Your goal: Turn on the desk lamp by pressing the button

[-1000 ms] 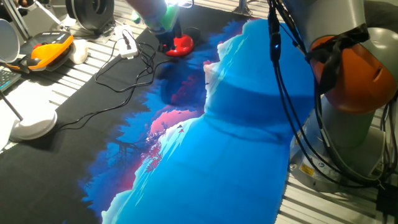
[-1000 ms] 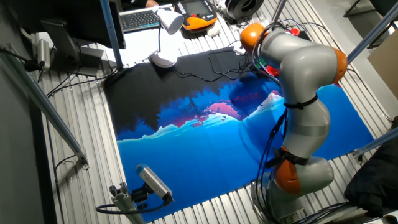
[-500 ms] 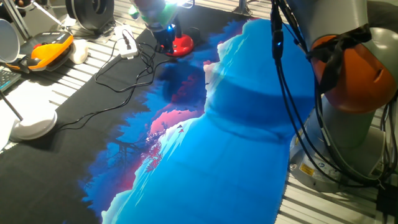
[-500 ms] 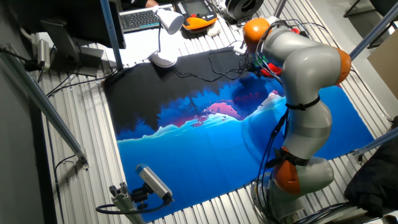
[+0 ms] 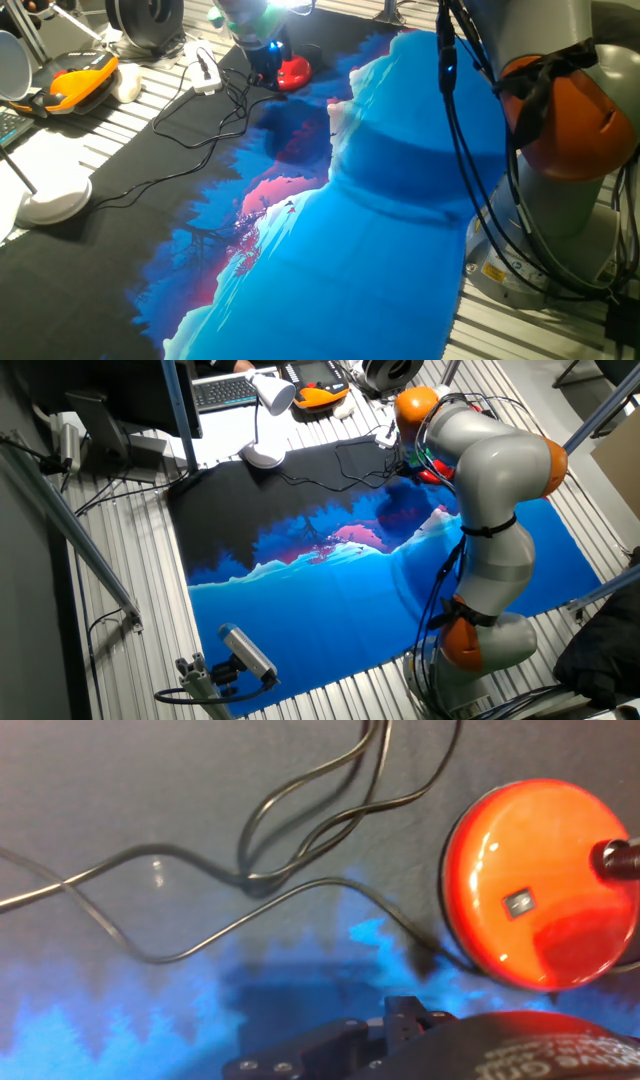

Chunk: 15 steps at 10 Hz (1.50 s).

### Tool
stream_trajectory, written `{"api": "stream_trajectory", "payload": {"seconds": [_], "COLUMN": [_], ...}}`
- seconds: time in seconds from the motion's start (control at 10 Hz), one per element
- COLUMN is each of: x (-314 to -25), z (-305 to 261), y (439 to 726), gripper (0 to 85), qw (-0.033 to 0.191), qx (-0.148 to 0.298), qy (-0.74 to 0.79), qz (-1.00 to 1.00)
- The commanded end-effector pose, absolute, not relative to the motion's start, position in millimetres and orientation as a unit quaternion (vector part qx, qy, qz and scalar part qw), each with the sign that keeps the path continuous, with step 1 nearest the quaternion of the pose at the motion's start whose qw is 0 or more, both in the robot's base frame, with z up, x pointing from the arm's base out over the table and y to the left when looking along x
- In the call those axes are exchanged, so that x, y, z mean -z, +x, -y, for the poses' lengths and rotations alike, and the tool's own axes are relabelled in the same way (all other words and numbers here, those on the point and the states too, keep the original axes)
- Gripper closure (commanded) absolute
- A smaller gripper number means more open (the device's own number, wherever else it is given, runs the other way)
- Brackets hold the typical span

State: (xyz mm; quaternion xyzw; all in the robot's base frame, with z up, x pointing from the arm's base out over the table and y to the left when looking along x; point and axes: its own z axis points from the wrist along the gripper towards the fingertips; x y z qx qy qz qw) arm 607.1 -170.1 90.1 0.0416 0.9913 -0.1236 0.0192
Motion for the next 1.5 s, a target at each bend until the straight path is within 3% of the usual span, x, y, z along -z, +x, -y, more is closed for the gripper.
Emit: {"api": "stream_trajectory", "payload": {"seconds": [0.0,0.5,0.8,0.9,1.4], "x": [-88.7,-86.7,-86.7,-86.7,-86.7], "z": [167.8,166.2,166.2,166.2,166.2], "y": [603.6,601.0,601.0,601.0,601.0], "gripper": [85.0,85.0,85.0,85.0,85.0], "qw": [0.019,0.020,0.040,0.038,0.010], "qx": [0.111,0.138,0.121,0.094,0.051], "qy": [0.047,0.045,0.026,0.013,0.001], "qz": [-0.992,-0.989,-0.992,-0.995,-0.999]}}
